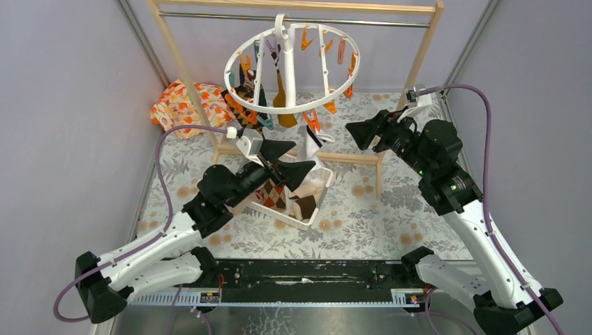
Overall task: Clip the socks to the hanger
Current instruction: Clamp the sock onto the hanger, then open the clamp at the hanger.
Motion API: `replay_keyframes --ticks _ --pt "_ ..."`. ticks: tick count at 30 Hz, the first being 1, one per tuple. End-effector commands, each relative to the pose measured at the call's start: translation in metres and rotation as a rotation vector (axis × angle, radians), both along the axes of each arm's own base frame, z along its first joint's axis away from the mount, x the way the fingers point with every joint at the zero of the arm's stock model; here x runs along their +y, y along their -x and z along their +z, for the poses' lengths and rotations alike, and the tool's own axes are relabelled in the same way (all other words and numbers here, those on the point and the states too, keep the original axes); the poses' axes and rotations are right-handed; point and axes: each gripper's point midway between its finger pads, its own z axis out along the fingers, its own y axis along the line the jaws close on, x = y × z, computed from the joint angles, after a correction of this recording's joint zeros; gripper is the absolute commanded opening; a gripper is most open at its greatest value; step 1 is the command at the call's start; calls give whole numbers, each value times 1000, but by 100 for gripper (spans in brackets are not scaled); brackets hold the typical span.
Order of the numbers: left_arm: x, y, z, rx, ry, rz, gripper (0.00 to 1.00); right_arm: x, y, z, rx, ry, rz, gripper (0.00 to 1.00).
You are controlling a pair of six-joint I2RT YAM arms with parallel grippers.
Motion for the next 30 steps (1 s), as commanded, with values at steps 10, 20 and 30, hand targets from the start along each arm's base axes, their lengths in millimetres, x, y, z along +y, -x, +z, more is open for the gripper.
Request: replay_keyframes --ticks 10,20,30 --pt "47 -21 3 -43 -101 344 93 15 43 36 -130 -83 189 63" --pt "71 -21 -28 -158 -37 419 99 47 67 57 -144 -124 380 68" --pt "65 -17 -23 -360 -39 411 99 107 64 55 -181 11 407 69"
